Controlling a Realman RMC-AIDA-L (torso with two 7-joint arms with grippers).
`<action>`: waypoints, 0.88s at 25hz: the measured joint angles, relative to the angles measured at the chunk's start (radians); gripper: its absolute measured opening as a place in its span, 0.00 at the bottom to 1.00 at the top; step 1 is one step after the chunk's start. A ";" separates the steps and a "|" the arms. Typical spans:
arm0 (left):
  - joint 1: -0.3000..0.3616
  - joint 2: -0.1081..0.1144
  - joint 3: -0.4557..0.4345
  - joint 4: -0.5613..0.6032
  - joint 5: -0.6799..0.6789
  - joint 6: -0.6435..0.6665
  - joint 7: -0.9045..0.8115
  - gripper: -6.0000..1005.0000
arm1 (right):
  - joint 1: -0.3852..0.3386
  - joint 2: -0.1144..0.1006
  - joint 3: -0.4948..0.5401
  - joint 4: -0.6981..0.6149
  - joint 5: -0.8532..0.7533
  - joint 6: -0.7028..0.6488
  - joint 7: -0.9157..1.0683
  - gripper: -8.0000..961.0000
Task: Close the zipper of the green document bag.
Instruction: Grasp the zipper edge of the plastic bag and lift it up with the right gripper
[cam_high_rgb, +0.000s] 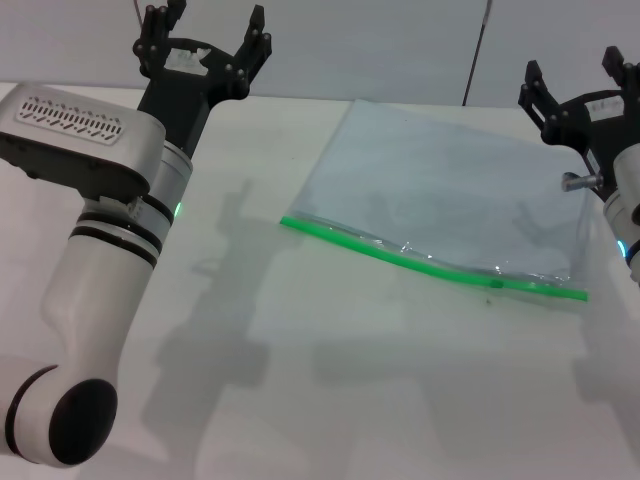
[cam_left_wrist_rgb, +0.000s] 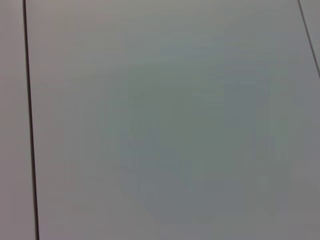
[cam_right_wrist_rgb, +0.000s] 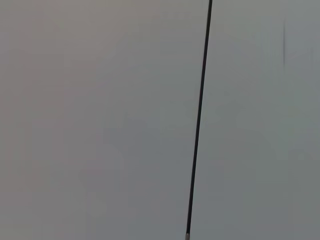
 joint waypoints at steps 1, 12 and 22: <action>0.000 0.000 0.000 0.000 0.000 0.000 0.000 0.87 | 0.000 0.000 0.000 0.000 0.000 0.000 0.000 0.92; -0.001 0.000 0.000 0.001 0.000 -0.004 0.000 0.87 | 0.001 0.000 0.000 0.001 0.000 0.000 0.001 0.92; -0.001 0.000 -0.002 0.002 -0.008 -0.003 0.000 0.87 | 0.003 -0.001 0.005 -0.011 -0.002 -0.040 -0.004 0.92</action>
